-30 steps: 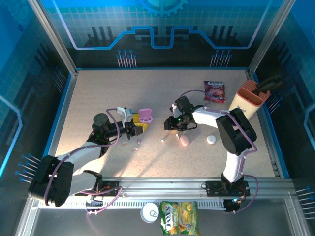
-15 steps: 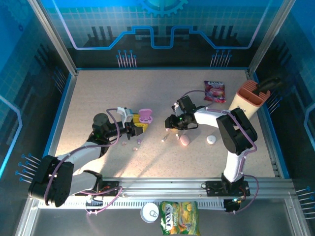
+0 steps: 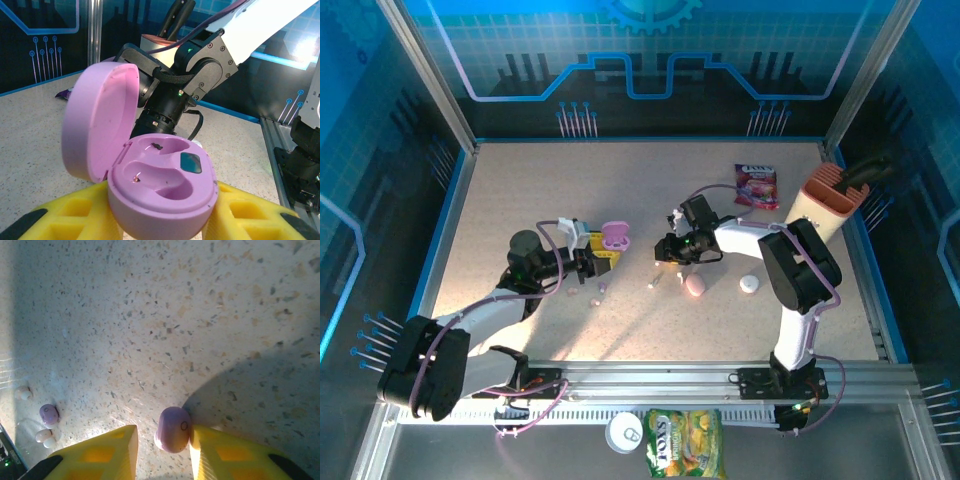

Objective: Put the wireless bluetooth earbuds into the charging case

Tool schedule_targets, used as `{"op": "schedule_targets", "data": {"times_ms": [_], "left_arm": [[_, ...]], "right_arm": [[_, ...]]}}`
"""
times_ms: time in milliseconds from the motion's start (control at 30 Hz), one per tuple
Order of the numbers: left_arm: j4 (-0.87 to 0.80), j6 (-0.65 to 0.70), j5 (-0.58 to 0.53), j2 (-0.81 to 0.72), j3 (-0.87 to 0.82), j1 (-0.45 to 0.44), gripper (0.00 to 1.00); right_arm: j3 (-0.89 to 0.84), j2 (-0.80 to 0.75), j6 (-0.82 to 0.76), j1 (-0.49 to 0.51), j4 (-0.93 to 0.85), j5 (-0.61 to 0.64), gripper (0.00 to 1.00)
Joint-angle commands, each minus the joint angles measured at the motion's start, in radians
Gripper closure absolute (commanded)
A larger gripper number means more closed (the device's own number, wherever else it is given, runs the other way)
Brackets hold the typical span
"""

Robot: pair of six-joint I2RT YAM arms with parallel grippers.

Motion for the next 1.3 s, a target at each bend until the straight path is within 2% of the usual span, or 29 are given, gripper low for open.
{"op": "schedule_targets", "data": {"times_ms": [0, 367, 933, 1067, 1267], "left_arm": [[0.012, 0.024, 0.028, -0.003, 0.005, 0.011, 0.61], [0.016, 0.023, 0.031, -0.004, 0.000, 0.011, 0.61], [0.021, 0.023, 0.030, 0.000, -0.001, 0.011, 0.61], [0.022, 0.026, 0.028, 0.003, -0.001, 0.011, 0.61], [0.033, 0.025, 0.022, 0.012, -0.001, 0.012, 0.61]], "right_arm": [[-0.013, 0.024, 0.015, -0.014, 0.030, -0.034, 0.70], [-0.022, 0.048, 0.063, -0.023, 0.095, -0.077, 0.74], [-0.008, 0.065, 0.067, -0.023, 0.071, -0.052, 0.81], [-0.013, 0.006, 0.037, -0.013, 0.039, 0.009, 0.81], [-0.023, -0.102, -0.038, 0.012, -0.047, 0.212, 0.81]]}}
